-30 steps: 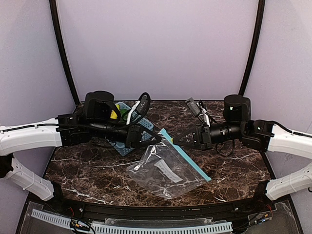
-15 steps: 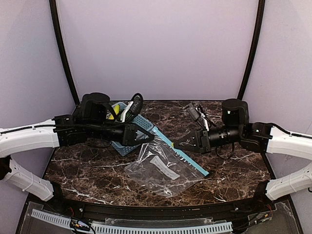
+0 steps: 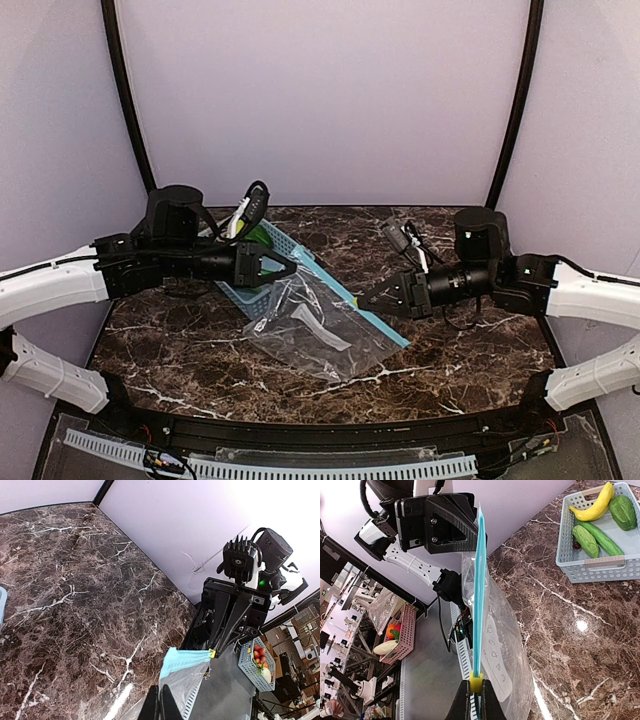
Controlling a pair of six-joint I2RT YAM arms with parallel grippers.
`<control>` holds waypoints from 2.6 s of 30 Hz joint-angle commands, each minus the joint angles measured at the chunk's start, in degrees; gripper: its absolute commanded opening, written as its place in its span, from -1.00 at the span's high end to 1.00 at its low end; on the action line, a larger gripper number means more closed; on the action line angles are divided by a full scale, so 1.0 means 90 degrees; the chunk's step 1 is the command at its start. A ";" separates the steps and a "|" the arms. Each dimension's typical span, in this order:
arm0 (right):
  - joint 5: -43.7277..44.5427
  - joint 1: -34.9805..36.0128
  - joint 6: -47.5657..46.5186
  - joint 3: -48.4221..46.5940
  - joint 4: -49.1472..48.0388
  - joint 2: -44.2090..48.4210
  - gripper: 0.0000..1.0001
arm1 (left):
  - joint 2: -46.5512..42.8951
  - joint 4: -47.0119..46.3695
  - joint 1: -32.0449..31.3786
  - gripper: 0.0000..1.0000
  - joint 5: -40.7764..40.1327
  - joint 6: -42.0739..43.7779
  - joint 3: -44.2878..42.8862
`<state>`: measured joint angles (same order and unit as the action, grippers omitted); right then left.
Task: Place the food in the zip-top bag and seal the zipper
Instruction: Unzip the zipper from the zipper food storage bag.
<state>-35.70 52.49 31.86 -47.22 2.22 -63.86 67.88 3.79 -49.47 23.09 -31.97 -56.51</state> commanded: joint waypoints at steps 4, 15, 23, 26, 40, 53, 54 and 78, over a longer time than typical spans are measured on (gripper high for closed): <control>0.0026 0.0027 0.0058 0.0131 0.0176 0.0192 1.00 | -0.0393 0.0210 0.0239 0.99 -0.0184 -0.0015 0.0155; 0.0194 0.0027 0.0065 0.0308 0.0428 0.0479 1.00 | -0.0715 0.0444 0.0465 0.99 -0.0270 -0.0071 0.0331; 0.0184 0.0027 0.0079 0.0431 0.0625 0.0618 1.00 | -0.0865 0.0592 0.0572 0.99 -0.0278 -0.0059 0.0382; 0.0132 0.0027 0.0092 0.0456 0.0668 0.0612 1.00 | -0.0910 0.0654 0.0593 0.99 -0.0281 -0.0029 0.0389; 0.0058 0.0028 0.0124 0.0604 0.0791 0.0614 1.00 | -0.1044 0.0955 0.0801 0.99 -0.0276 0.0137 0.0325; -0.0167 0.0027 0.0174 0.0610 0.0638 0.0709 0.90 | -0.1017 0.0635 0.0863 0.99 0.1164 0.0675 0.0536; -0.0173 0.0027 0.0174 0.0588 0.0617 0.0727 0.78 | -0.1030 0.0451 0.0843 0.99 0.1558 0.0747 0.0651; 0.0206 0.0467 -0.0427 0.0262 -0.0203 -0.0607 -0.42 | -0.0084 -0.0074 -0.0390 0.99 0.2647 0.1128 0.0749</control>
<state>-33.34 55.00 30.44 -43.57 4.08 -66.83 66.74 5.21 -52.40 45.23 -22.09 -50.22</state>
